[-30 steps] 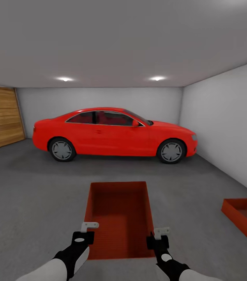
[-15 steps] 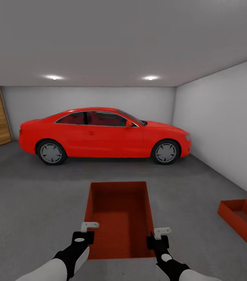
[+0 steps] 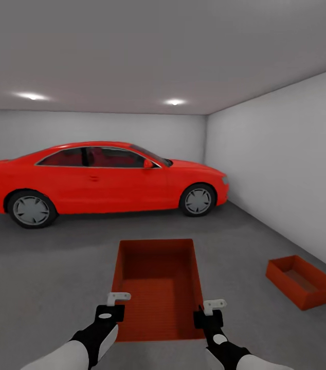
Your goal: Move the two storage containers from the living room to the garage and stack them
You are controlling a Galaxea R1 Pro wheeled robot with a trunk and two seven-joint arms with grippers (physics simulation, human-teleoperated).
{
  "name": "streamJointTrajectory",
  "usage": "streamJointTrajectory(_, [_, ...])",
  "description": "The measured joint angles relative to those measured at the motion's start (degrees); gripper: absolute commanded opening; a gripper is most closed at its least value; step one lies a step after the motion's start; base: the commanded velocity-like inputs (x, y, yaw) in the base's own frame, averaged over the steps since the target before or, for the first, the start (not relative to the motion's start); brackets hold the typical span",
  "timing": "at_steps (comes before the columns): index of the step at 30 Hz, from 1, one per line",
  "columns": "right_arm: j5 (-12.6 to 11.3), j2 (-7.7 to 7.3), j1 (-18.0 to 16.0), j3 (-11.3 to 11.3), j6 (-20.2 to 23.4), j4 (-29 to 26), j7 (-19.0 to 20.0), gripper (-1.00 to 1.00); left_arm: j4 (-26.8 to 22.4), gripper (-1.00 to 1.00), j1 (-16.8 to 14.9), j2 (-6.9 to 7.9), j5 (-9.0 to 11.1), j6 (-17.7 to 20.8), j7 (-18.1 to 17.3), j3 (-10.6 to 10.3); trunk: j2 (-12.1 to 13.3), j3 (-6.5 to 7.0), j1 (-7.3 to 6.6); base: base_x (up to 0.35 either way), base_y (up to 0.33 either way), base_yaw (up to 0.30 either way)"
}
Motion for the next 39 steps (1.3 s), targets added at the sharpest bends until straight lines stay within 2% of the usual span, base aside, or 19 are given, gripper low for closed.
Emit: streamJointTrajectory(39, [-0.1,0.01,0.0,0.0,0.0,0.0,0.0,-1.0,0.0,-1.0,0.0,0.02,0.1,0.0,0.0,-0.1,0.0,-0.02,0.0,0.308,0.19,-0.285])
